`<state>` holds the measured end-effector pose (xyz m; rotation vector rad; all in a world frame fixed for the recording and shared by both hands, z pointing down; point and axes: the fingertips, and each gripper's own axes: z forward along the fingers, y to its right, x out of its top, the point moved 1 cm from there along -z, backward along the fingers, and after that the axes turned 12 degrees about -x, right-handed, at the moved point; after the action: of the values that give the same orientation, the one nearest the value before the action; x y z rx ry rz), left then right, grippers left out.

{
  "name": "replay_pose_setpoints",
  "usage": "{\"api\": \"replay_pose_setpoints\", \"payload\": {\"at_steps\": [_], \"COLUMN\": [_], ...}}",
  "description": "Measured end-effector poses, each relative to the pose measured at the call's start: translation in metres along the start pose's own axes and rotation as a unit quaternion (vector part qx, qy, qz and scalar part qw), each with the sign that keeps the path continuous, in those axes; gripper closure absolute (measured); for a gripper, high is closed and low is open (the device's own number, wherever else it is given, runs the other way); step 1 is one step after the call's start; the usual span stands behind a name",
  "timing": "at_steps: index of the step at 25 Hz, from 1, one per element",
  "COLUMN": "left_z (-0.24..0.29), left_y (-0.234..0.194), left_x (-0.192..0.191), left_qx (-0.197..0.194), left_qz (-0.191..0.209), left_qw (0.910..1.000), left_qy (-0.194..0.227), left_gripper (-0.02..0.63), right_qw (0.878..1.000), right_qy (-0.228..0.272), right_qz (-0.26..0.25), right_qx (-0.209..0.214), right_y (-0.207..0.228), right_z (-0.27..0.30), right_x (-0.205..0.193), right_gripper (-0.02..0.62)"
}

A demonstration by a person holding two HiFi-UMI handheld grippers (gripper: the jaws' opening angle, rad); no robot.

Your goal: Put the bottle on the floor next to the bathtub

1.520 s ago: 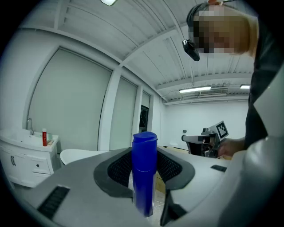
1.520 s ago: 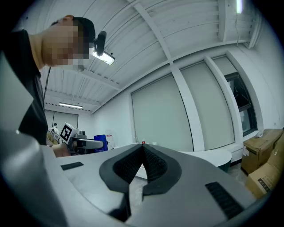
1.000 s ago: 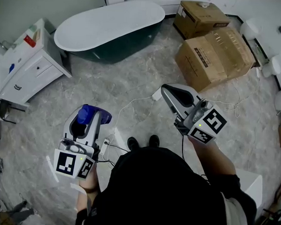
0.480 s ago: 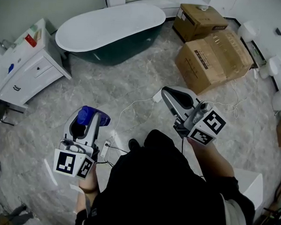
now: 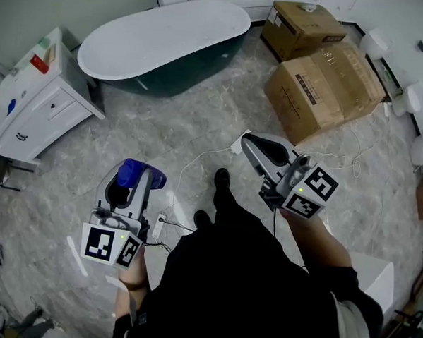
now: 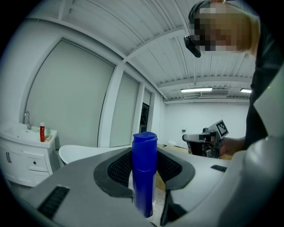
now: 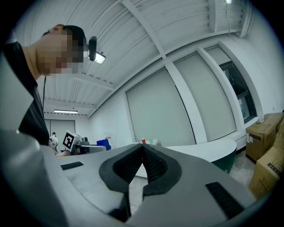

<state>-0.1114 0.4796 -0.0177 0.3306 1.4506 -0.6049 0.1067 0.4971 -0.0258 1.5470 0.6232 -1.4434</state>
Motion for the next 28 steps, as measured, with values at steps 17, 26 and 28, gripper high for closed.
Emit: {"api": "replay_pose_setpoints", "payload": {"at_steps": [17, 26, 28], "left_z": [0.162, 0.182, 0.184], "left_y": [-0.087, -0.135, -0.154], "left_x": [0.041, 0.043, 0.039], "left_qx": [0.033, 0.063, 0.068], "left_qz": [-0.002, -0.01, -0.013], "left_qw": [0.9995, 0.9979, 0.9975], "left_qy": [-0.002, -0.011, -0.012], "left_gripper": [0.445, 0.445, 0.445], "right_qw": [0.998, 0.995, 0.994], "right_qy": [-0.012, -0.042, -0.049], "right_qz": [0.022, 0.025, 0.026], "right_qx": [0.056, 0.091, 0.091], "right_y": [0.153, 0.172, 0.172], "right_z": [0.124, 0.19, 0.207], "right_x": [0.05, 0.045, 0.042], "right_gripper": [0.568, 0.568, 0.568]}}
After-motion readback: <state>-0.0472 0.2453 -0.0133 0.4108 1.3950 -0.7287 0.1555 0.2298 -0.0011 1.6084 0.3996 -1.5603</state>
